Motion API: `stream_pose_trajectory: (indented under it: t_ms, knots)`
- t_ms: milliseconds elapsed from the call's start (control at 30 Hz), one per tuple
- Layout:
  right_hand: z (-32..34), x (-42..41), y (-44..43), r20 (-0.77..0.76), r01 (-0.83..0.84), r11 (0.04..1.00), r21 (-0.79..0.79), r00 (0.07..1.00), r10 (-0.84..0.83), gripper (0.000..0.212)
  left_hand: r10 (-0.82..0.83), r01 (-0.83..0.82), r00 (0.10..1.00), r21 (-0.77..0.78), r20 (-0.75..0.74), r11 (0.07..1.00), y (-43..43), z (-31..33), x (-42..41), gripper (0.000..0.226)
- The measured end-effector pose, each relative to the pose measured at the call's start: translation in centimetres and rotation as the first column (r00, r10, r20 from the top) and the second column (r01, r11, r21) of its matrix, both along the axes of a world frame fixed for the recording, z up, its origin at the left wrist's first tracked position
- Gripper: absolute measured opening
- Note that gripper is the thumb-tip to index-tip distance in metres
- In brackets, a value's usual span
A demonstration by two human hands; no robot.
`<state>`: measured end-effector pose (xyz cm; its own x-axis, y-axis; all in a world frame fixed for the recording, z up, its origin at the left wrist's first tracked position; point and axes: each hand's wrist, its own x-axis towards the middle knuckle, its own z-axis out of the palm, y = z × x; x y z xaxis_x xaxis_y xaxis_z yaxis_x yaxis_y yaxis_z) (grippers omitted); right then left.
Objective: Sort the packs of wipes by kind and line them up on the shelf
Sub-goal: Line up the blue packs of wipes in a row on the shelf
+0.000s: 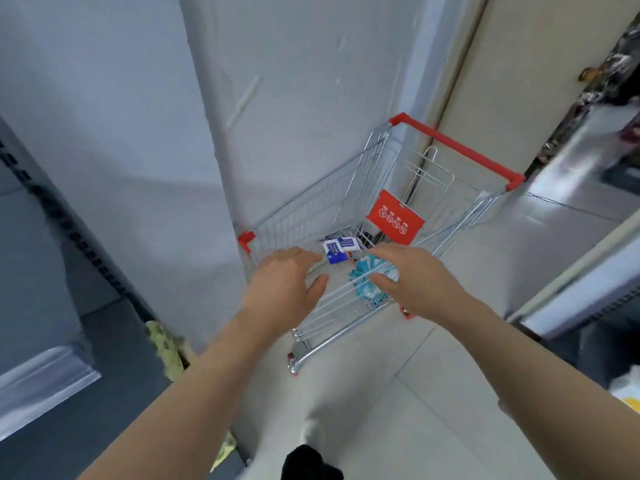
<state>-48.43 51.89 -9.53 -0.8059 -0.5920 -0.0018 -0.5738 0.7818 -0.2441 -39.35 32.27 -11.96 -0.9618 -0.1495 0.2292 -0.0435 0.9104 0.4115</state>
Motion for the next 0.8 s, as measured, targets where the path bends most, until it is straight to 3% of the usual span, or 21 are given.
stream_pose_trajectory:
  t_ms: [267,533,800]
  knots:
    - [-4.2,-19.7,-1.2,0.099,0.008,0.999,0.048,0.995,-0.012,0.045,0.029,-0.024,0.977,-0.028,0.211,0.999,-0.9,-5.0,-19.4,0.038]
    - [-10.6,-36.6,-3.6,0.220,-0.050,0.994,0.098,0.975,0.027,0.041,0.121,-0.125,0.896,-0.018,0.428,0.992,-3.8,-11.1,-34.9,0.036]
    - [-23.5,-51.8,-7.8,0.332,-0.161,0.985,0.055,0.934,0.134,0.040,0.299,-0.426,0.778,0.114,0.553,0.897,-6.0,-24.3,-46.6,0.035]
